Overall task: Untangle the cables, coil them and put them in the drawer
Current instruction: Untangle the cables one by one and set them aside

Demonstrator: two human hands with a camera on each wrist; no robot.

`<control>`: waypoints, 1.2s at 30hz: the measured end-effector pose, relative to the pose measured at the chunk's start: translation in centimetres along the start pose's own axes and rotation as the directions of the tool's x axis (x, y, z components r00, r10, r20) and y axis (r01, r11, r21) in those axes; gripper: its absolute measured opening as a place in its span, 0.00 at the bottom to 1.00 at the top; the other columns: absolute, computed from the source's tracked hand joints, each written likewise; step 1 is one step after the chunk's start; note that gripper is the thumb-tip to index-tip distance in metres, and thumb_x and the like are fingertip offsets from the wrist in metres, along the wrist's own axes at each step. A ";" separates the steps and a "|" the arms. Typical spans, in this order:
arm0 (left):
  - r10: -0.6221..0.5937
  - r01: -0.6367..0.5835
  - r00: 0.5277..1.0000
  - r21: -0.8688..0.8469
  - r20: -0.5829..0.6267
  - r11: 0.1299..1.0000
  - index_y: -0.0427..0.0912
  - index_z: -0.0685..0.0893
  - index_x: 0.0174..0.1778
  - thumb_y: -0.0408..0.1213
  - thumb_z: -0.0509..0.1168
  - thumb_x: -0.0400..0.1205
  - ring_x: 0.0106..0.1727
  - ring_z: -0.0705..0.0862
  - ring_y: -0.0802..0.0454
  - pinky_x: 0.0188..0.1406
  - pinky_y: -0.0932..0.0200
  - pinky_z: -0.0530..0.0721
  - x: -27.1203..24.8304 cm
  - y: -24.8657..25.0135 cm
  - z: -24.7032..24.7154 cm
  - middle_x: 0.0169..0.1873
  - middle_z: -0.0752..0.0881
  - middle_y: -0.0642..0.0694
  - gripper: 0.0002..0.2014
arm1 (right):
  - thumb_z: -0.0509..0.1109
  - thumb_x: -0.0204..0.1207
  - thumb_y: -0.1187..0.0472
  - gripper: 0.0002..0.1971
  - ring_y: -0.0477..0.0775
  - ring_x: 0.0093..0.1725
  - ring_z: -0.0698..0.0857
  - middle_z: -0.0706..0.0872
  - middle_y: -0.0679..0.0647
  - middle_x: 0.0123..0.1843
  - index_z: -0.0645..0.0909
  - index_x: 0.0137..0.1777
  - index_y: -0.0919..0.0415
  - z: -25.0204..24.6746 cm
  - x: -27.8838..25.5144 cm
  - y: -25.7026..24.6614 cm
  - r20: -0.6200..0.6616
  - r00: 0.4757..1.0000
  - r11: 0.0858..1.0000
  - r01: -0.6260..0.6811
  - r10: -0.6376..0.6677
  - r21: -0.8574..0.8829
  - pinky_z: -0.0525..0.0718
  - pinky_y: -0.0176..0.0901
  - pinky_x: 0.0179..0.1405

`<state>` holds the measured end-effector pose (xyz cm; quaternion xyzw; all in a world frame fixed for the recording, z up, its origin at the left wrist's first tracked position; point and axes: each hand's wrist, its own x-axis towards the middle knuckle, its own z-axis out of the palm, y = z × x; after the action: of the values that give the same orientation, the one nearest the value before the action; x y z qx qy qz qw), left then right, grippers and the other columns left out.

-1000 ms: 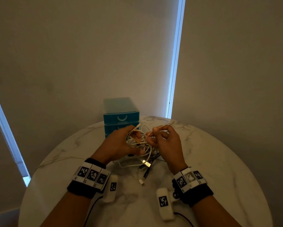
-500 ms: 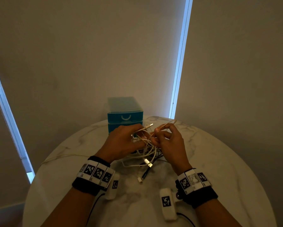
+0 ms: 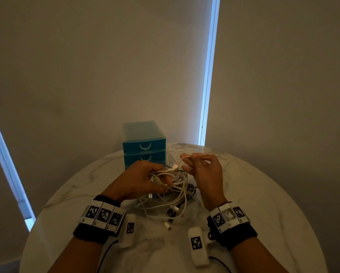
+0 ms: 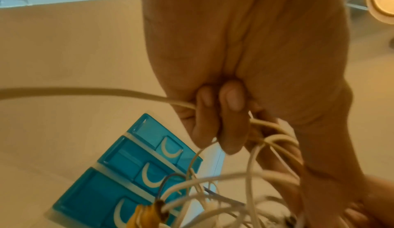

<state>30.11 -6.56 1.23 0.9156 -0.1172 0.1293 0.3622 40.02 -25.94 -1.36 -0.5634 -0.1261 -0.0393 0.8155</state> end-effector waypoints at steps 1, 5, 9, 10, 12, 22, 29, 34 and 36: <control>-0.024 0.024 1.000 0.035 0.001 0.999 0.57 0.96 0.47 0.43 0.86 0.74 0.55 0.91 0.63 0.64 0.53 0.89 0.1 -0.2 0.0 0.47 0.94 0.62 0.09 | 0.72 0.90 0.61 0.11 0.61 0.55 0.97 0.96 0.63 0.55 0.81 0.64 0.69 -0.2 0.3 -0.1 -0.035 0.999 0.996 -0.008 0.012 0.094 0.96 0.59 0.56; -0.117 0.122 0.992 0.135 -0.051 0.983 0.68 0.91 0.60 0.56 0.86 0.69 0.59 0.87 0.70 0.66 0.54 0.88 0.1 -1.4 -0.6 0.56 0.91 0.69 0.23 | 0.69 0.90 0.65 0.12 0.59 0.59 0.96 0.96 0.64 0.56 0.86 0.64 0.75 -0.9 0.3 -1.8 -0.001 0.990 0.938 -0.131 0.138 0.322 0.95 0.41 0.53; -0.174 0.186 0.973 0.064 -0.153 0.980 0.69 0.87 0.66 0.66 0.75 0.65 0.64 0.85 0.64 0.68 0.51 0.87 -0.6 -1.8 -1.9 0.63 0.84 0.64 0.30 | 0.73 0.88 0.60 0.11 0.49 0.47 0.93 0.96 0.59 0.52 0.91 0.61 0.68 -1.3 0.2 -2.4 0.130 0.954 0.933 -0.294 0.272 0.207 0.92 0.38 0.47; -0.165 0.175 0.957 0.019 -0.238 0.984 0.68 0.87 0.64 0.63 0.73 0.67 0.59 0.85 0.65 0.64 0.50 0.87 -0.6 -1.7 -2.1 0.61 0.84 0.61 0.26 | 0.74 0.88 0.58 0.12 0.47 0.42 0.89 0.95 0.58 0.50 0.92 0.60 0.67 -1.3 0.1 -2.5 0.173 0.944 0.943 -0.305 0.282 0.131 0.89 0.38 0.43; -0.094 0.074 0.897 -0.063 -0.431 0.995 0.67 0.89 0.62 0.51 0.76 0.78 0.49 0.84 0.66 0.54 0.50 0.85 -0.4 -1.1 -2.0 0.56 0.85 0.57 0.16 | 0.73 0.88 0.57 0.12 0.45 0.35 0.82 0.90 0.56 0.45 0.92 0.63 0.63 -0.9 -0.4 -3.0 0.305 0.906 0.953 -0.301 0.292 -0.017 0.82 0.35 0.36; 0.127 -0.090 0.954 0.144 -0.272 0.986 0.61 0.93 0.53 0.61 0.62 0.90 0.64 0.87 0.64 0.63 0.49 0.88 0.4 -1.6 -0.8 0.62 0.88 0.64 0.15 | 0.76 0.84 0.57 0.13 0.47 0.32 0.77 0.88 0.64 0.50 0.83 0.62 0.64 -0.2 -1.9 -4.5 0.627 0.735 0.962 -0.255 0.257 -0.095 0.75 0.34 0.28; -0.057 0.085 0.909 0.051 -0.413 0.995 0.55 0.90 0.44 0.60 0.59 0.93 0.36 0.89 0.57 0.42 0.52 0.88 0.3 -1.0 -0.6 0.34 0.91 0.55 0.21 | 0.66 0.92 0.59 0.17 0.50 0.54 0.90 0.93 0.58 0.65 0.84 0.76 0.62 0.2 -1.4 -3.7 0.478 0.871 0.938 -0.255 0.117 0.235 0.90 0.41 0.51; -0.083 0.083 0.894 -0.019 -0.440 0.996 0.58 0.91 0.50 0.57 0.54 0.95 0.49 0.89 0.66 0.49 0.56 0.87 0.2 -0.5 -0.4 0.48 0.93 0.62 0.21 | 0.65 0.92 0.49 0.16 0.50 0.38 0.79 0.87 0.53 0.42 0.94 0.62 0.52 1.2 -1.9 -2.1 0.306 0.952 0.997 0.005 0.021 -0.082 0.81 0.39 0.38; -0.106 0.037 0.879 -0.155 -0.466 0.987 0.59 0.92 0.57 0.55 0.54 0.96 0.58 0.87 0.71 0.58 0.60 0.84 0.3 -0.1 -0.3 0.56 0.92 0.63 0.20 | 0.65 0.92 0.47 0.16 0.50 0.37 0.82 0.88 0.53 0.40 0.94 0.58 0.51 1.6 -2.5 -1.9 0.382 0.924 0.970 0.097 -0.006 -0.221 0.84 0.39 0.39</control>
<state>30.36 -6.32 1.53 0.8321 -0.0003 0.3263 0.4484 36.97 -25.33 0.26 -0.6496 -0.2905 0.0339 0.7018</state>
